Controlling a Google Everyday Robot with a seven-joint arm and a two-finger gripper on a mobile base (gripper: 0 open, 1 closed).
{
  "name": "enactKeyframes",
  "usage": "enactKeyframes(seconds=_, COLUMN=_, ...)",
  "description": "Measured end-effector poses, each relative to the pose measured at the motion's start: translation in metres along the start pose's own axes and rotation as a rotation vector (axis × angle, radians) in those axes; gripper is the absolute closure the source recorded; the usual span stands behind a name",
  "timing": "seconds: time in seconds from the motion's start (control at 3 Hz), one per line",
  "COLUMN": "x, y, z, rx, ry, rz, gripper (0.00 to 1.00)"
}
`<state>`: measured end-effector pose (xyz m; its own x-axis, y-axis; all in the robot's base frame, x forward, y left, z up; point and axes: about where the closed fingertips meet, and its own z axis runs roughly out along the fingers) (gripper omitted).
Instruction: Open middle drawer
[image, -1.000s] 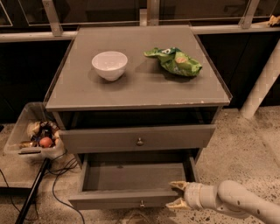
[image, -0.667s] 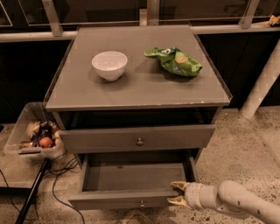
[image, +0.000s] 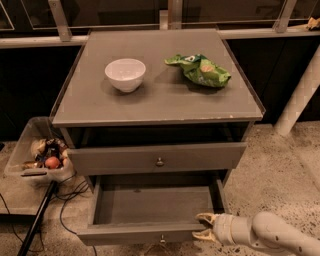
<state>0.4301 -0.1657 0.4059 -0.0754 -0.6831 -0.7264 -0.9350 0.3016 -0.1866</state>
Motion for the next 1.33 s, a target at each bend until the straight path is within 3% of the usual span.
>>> enactKeyframes(seconds=1.0, x=0.0032, y=0.015, z=-0.0069, rx=0.003, ry=0.006, rz=0.001, gripper=1.0)
enactKeyframes(seconds=1.33, x=0.0032, y=0.015, z=-0.0069, rx=0.003, ry=0.006, rz=0.001, gripper=0.83)
